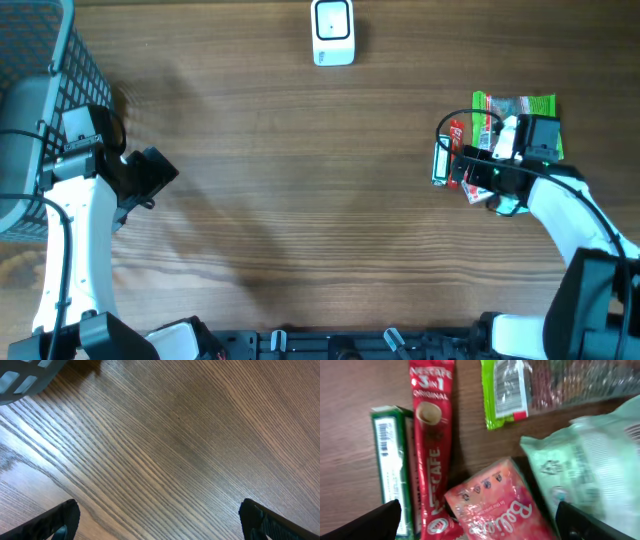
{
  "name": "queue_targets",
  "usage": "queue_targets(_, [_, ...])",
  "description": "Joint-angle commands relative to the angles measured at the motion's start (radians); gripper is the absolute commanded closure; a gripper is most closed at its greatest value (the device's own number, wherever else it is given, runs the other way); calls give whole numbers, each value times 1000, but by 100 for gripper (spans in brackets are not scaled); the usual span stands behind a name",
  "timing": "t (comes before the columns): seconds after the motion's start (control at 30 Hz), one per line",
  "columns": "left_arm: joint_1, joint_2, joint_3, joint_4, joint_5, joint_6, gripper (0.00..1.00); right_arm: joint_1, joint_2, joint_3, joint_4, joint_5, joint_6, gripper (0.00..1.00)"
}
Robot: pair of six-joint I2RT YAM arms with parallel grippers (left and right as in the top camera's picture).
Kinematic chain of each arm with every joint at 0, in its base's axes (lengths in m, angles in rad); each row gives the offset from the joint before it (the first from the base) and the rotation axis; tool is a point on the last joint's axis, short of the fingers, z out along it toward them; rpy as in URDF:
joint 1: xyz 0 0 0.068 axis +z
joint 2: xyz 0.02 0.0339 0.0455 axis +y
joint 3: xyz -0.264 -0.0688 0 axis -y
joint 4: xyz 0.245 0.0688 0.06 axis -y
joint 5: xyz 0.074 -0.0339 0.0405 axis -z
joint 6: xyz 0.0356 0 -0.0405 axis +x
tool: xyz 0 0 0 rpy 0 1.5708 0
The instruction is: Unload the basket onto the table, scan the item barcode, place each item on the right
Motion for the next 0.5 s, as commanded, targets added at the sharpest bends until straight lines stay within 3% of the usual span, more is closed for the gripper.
queue_targets(0.0, [6, -7, -2, 0, -6, -10, 0, 2, -48, 10, 2, 21, -12, 0])
queue_targets(0.47, [6, -7, -3, 0, -6, -10, 0, 2, -871, 10, -18, 21, -12, 0])
